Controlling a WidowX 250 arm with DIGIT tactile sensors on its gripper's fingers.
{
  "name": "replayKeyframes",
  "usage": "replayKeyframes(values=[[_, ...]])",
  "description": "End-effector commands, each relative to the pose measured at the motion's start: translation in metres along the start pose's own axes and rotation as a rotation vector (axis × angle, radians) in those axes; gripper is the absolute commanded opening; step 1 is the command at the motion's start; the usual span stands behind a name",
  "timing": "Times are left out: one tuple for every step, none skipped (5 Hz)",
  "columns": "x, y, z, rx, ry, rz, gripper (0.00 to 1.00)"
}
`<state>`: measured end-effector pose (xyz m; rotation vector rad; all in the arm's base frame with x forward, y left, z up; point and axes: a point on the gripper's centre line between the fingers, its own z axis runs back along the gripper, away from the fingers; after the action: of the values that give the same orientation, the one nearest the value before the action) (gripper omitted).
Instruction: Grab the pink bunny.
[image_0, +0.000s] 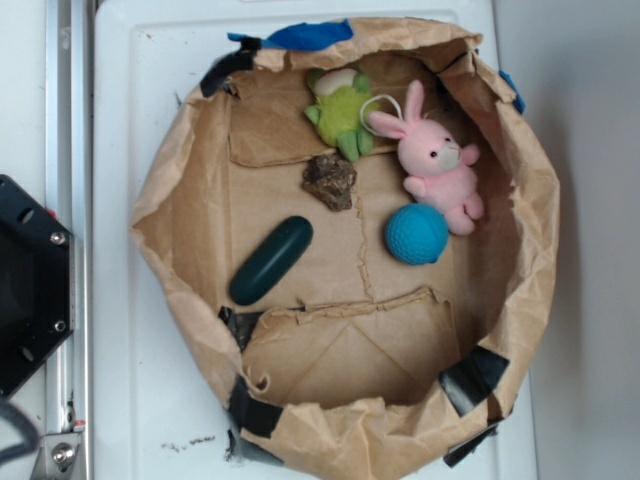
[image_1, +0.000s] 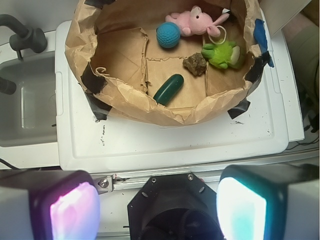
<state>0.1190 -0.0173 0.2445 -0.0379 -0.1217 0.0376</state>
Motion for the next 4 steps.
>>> replayKeyframes(values=[[0.0,0.0,0.0,0.0,0.0,0.0,1.0],[0.044,0.006,-0.01,0.027,-0.014,0.019,1.0],[0.072,0.016,-0.022,0.039,-0.019,0.075,1.0],[0.083,0.017,-0.034,0.06,-0.05,0.23,1.0]])
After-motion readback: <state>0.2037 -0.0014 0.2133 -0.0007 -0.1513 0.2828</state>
